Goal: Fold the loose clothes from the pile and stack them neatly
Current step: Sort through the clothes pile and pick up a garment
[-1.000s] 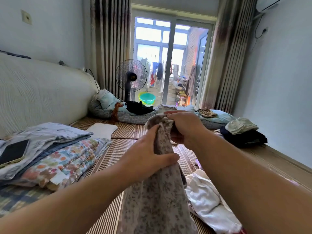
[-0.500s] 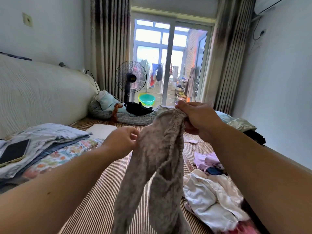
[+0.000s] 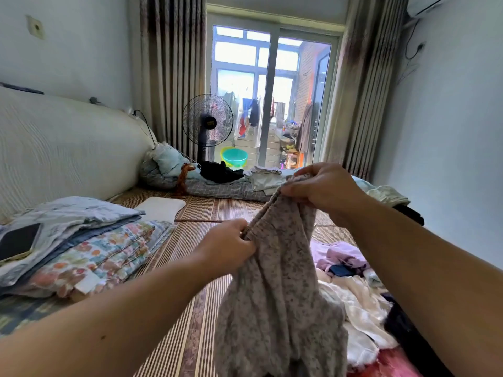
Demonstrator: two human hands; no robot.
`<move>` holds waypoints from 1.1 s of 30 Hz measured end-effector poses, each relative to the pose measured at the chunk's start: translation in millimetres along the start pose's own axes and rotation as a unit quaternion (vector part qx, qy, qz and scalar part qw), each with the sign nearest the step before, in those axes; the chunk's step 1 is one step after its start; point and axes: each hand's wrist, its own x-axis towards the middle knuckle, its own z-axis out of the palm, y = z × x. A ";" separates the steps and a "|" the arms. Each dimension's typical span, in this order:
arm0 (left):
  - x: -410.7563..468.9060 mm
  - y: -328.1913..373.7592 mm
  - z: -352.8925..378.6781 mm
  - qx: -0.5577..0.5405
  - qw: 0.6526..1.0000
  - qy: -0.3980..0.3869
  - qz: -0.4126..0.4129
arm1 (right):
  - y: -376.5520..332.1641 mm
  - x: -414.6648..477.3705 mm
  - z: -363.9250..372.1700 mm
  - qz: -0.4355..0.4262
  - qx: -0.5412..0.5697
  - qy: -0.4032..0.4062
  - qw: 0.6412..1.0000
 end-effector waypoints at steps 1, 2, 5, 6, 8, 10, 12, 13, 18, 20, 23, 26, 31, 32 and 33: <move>3.8 -4.9 -5.7 0.011 1.000 0.001 -0.004 | 3.1 -0.4 -4.2 -0.038 -0.107 0.017 0.993; 8.0 -8.7 -12.7 0.028 1.000 0.001 -0.002 | 6.0 -0.5 -8.0 -0.075 -0.186 0.031 0.979; 23.9 -11.4 -40.6 0.102 0.994 0.016 0.036 | 10.8 1.7 -16.5 -0.110 -0.233 0.034 0.966; 29.4 -8.9 -51.8 0.125 0.990 0.022 0.055 | 10.5 3.5 -18.5 -0.107 -0.219 0.035 0.969; 40.5 -0.1 -74.8 0.174 0.979 0.039 0.099 | 7.7 9.4 -22.2 -0.094 -0.187 0.047 0.977; 51.3 10.0 -96.9 0.212 0.966 0.070 0.134 | 3.2 17.3 -25.0 -0.088 -0.157 0.072 0.981; 61.8 18.0 -117.3 0.240 0.955 0.090 0.146 | -0.1 27.2 -27.5 -0.087 -0.112 0.105 0.984; 66.4 21.5 -125.8 0.250 0.952 0.094 0.149 | -1.7 32.4 -28.4 -0.084 -0.087 0.123 0.985; 77.7 36.3 -151.8 0.263 0.947 0.103 0.151 | -9.6 52.4 -30.9 -0.081 -0.036 0.144 0.986; 79.2 37.8 -157.1 0.246 0.953 0.107 0.143 | -11.9 56.3 -32.0 -0.089 -0.024 0.125 0.988; 75.3 34.8 -158.6 0.192 0.966 0.097 0.142 | -13.5 56.1 -35.4 -0.096 -0.028 0.093 0.991; 65.6 29.3 -155.7 0.166 0.970 0.045 0.171 | -11.0 53.3 -37.7 -0.077 -0.016 0.050 0.996; 58.7 25.6 -148.4 0.164 0.969 0.007 0.185 | -1.3 49.6 -42.5 -0.062 -0.005 0.006 0.998; 58.6 26.2 -146.7 0.171 0.969 0.009 0.178 | -0.2 49.3 -43.6 -0.061 -0.002 -0.003 0.998; 59.2 26.8 -145.2 0.175 0.969 0.011 0.173 | 0.2 49.2 -44.5 -0.056 0.006 -0.017 0.998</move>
